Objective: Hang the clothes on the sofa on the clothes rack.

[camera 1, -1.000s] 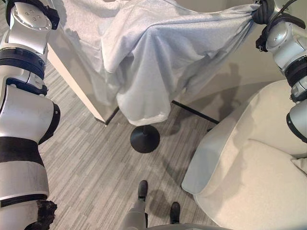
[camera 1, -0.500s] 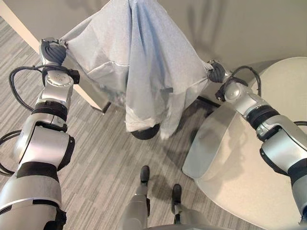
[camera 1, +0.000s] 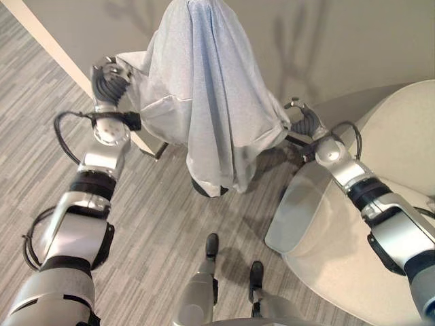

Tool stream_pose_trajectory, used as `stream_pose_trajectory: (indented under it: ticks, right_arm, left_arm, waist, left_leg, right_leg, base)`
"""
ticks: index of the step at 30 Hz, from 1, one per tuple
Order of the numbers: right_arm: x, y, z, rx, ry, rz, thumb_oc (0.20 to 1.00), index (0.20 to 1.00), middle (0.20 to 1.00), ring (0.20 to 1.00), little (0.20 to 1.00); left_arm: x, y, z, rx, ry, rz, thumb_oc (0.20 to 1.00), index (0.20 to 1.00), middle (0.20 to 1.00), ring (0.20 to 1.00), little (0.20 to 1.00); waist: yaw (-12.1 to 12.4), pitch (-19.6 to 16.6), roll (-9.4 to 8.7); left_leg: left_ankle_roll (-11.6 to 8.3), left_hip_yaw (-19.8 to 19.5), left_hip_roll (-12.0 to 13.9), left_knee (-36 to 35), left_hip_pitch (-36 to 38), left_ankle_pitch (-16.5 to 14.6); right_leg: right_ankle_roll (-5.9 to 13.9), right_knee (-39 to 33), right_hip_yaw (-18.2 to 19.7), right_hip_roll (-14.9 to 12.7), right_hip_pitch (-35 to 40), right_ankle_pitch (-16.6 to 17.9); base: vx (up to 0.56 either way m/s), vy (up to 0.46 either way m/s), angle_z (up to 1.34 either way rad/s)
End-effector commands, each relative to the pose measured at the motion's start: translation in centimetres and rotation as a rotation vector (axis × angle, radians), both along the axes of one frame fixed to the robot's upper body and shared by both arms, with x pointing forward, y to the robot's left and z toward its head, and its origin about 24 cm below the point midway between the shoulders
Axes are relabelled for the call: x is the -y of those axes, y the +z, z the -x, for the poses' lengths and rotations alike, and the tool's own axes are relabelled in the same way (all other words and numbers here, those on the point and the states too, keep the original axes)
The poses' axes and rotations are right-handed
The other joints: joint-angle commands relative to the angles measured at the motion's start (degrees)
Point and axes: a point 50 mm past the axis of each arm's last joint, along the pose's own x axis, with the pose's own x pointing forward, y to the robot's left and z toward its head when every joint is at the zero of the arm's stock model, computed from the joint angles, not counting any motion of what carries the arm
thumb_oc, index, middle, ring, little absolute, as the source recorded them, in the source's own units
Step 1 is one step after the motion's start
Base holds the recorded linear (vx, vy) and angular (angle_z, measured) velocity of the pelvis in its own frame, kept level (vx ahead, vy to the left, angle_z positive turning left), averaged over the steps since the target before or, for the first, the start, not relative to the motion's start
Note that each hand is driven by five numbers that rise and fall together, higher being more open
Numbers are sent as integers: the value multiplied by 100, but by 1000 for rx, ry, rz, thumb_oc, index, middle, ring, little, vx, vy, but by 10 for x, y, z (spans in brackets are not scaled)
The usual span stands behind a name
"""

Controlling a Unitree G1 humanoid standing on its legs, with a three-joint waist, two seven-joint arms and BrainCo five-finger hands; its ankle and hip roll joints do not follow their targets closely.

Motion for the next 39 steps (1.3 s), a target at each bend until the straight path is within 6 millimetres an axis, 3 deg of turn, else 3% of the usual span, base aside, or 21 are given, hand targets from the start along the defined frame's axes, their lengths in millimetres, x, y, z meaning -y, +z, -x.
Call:
stream_pose_trajectory:
  ticks: [1, 6, 9, 10, 15, 16, 17, 18, 19, 20, 21, 23, 25, 26, 28, 30, 34, 36, 37, 38, 39]
  right_arm:
    - [32, 6, 8, 71, -79, -84, 1000, 1000, 1000, 1000, 1000]
    - [50, -24, 32, 27, -107, -69, 1000, 1000, 1000, 1000, 1000]
    - [72, -32, 53, 46, -158, -88, 1000, 1000, 1000, 1000, 1000]
    - [72, -33, 54, 43, -158, -87, 1000, 1000, 1000, 1000, 1000]
    - [85, -53, 89, 1, -132, -113, 1000, 1000, 1000, 1000, 1000]
    - [81, -70, 107, -66, -79, -158, 1000, 1000, 1000, 1000, 1000]
    - [81, -70, 108, -70, -80, -158, 1000, 1000, 1000, 1000, 1000]
    - [78, -104, 135, -208, -44, -210, 1000, 1000, 1000, 1000, 1000]
    - [73, -114, 143, -242, -29, -218, 1000, 1000, 1000, 1000, 1000]
    - [68, -136, 161, -314, -35, -203, 1000, 1000, 1000, 1000, 1000]
    - [68, -136, 161, -314, -36, -202, 1000, 1000, 1000, 1000, 1000]
    - [64, -147, 173, -357, -35, -210, 1000, 1000, 1000, 1000, 1000]
    - [62, -156, 184, -397, -37, -226, 1000, 1000, 1000, 1000, 1000]
    - [62, -156, 184, -397, -37, -225, 1000, 1000, 1000, 1000, 1000]
    - [65, -182, 207, -513, -86, -235, 1000, 1000, 1000, 1000, 1000]
    - [67, -197, 218, -575, -127, -237, 1000, 1000, 1000, 1000, 1000]
    - [81, -242, 256, -732, -408, -329, 1000, 1000, 1000, 1000, 1000]
    - [92, -262, 283, -838, -571, -342, 1000, 1000, 1000, 1000, 1000]
    - [92, -262, 283, -837, -571, -343, 1000, 1000, 1000, 1000, 1000]
    - [107, -276, 318, -940, -758, -375, 1000, 1000, 1000, 1000, 1000]
    - [109, -281, 330, -982, -816, -415, 1000, 1000, 1000, 1000, 1000]
  left_arm:
    - [14, 4, 1, 87, -77, 43, 1000, 1000, 1000, 1000, 1000]
    - [19, -42, 18, -4, -134, 82, 1000, 1000, 1000, 1000, 1000]
    - [6, -73, 36, -89, -111, 80, 1000, 1000, 1000, 1000, 1000]
    - [6, -74, 37, -92, -112, 80, 1000, 1000, 1000, 1000, 1000]
    - [-6, -123, 72, -210, -100, 154, 1000, 1000, 1000, 1000, 1000]
    - [-8, -147, 90, -269, -102, 234, 1000, 1000, 1000, 1000, 1000]
    - [-8, -148, 91, -272, -103, 234, 1000, 1000, 1000, 1000, 1000]
    - [-2, -180, 113, -390, -138, 248, 1000, 1000, 1000, 1000, 1000]
    - [0, -195, 122, -436, -139, 290, 1000, 1000, 1000, 1000, 1000]
    - [10, -231, 145, -556, -150, 395, 1000, 1000, 1000, 1000, 1000]
    - [10, -232, 145, -556, -151, 395, 1000, 1000, 1000, 1000, 1000]
    - [16, -252, 159, -659, -167, 384, 1000, 1000, 1000, 1000, 1000]
    - [18, -271, 173, -712, -129, 491, 1000, 1000, 1000, 1000, 1000]
    - [18, -271, 173, -712, -129, 492, 1000, 1000, 1000, 1000, 1000]
    - [25, -298, 195, -870, -118, 488, 1000, 1000, 1000, 1000, 1000]
    - [27, -307, 204, -947, -124, 430, 1000, 1000, 1000, 1000, 1000]
    - [32, -331, 231, -1124, -94, 412, 1000, 1000, 1000, 1000, 1000]
    - [32, -337, 239, -1163, -66, 419, 1000, 1000, 1000, 1000, 1000]
    - [32, -337, 239, -1163, -66, 418, 1000, 1000, 1000, 1000, 1000]
    - [34, -340, 244, -1189, -64, 413, 1000, 1000, 1000, 1000, 1000]
    - [36, -342, 246, -1206, -70, 417, 1000, 1000, 1000, 1000, 1000]
  waist:
    - [120, -115, 1]
    - [74, -236, 43]
    - [-1, -357, 71]
    - [2, -365, 72]
    - [-97, -550, 80]
    - [-142, -589, 77]
    - [-138, -606, 78]
    - [-199, -687, 100]
    - [-219, -712, 114]
    - [-264, -778, 152]
    - [-260, -781, 153]
    - [-325, -810, 174]
    - [-358, -843, 180]
    - [-358, -844, 181]
    - [-479, -882, 183]
    - [-528, -891, 180]
    - [-662, -909, 169]
    - [-720, -939, 166]
    - [-718, -933, 167]
    - [-769, -951, 147]
    - [-777, -958, 138]
  left_leg:
    - [-301, 52, 83, -4, 525, -795]
    - [-260, 97, 64, -4, 722, -885]
    - [-234, 142, 54, -4, 894, -955]
    - [-234, 142, 54, -4, 900, -957]
    - [-218, 201, 47, -4, 1131, -1040]
    - [-215, 231, 48, -4, 1199, -1058]
    - [-215, 231, 47, -4, 1202, -1060]
    - [-208, 261, 39, -3, 1299, -1078]
    - [-206, 267, 35, -2, 1340, -1088]
    - [-199, 306, 31, 18, 1426, -1113]
    - [-199, 306, 31, 17, 1428, -1114]
    - [-194, 356, 28, 36, 1464, -1124]
    - [-191, 383, 28, 39, 1481, -1116]
    - [-192, 382, 29, 38, 1482, -1117]
    - [-184, 461, 55, 34, 1510, -1117]
    - [-182, 503, 71, 23, 1526, -1119]
    - [-180, 590, 97, 14, 1572, -1123]
    - [-182, 636, 111, 4, 1627, -1153]
    - [-182, 638, 112, 4, 1632, -1156]
    - [-185, 680, 135, -4, 1681, -1186]
    - [-186, 692, 145, -4, 1694, -1195]
  right_leg:
    - [510, 43, -314, -662, 136, 376]
    - [498, 41, -368, -707, 295, 327]
    - [499, 43, -404, -737, 433, 282]
    - [500, 42, -405, -737, 440, 281]
    - [498, 55, -422, -785, 633, 244]
    - [496, 77, -421, -797, 682, 235]
    - [496, 74, -422, -797, 686, 234]
    - [501, 113, -435, -823, 744, 222]
    - [508, 130, -444, -832, 762, 217]
    - [509, 146, -460, -864, 818, 201]
    - [509, 146, -461, -864, 820, 200]
    - [511, 182, -435, -881, 813, 195]
    - [499, 189, -419, -886, 807, 192]
    - [499, 189, -419, -886, 808, 191]
    - [494, 227, -342, -873, 742, 188]
    - [488, 243, -290, -858, 700, 194]
    - [472, 255, -175, -804, 661, 218]
    - [470, 258, -132, -782, 666, 213]
    - [470, 259, -130, -782, 669, 211]
    - [468, 271, -83, -753, 664, 211]
    - [468, 267, -82, -740, 668, 212]
  base:
    - [33, 11, 2]
    - [49, 10, 2]
    - [64, 7, -3]
    - [57, 4, 0]
    - [59, 2, -2]
    - [43, -6, -4]
    - [63, -15, -6]
    - [46, -12, -7]
    - [58, -26, -14]
    - [21, -16, -15]
    - [12, -15, -8]
    - [0, 0, 0]
    - [-2, -3, -2]
    - [-7, -4, -10]
    - [-9, -1, -10]
    - [-22, 2, -17]
    - [-13, 11, -17]
    - [22, 13, -17]
    - [28, -3, -17]
    - [25, -13, -17]
    - [34, -22, -15]
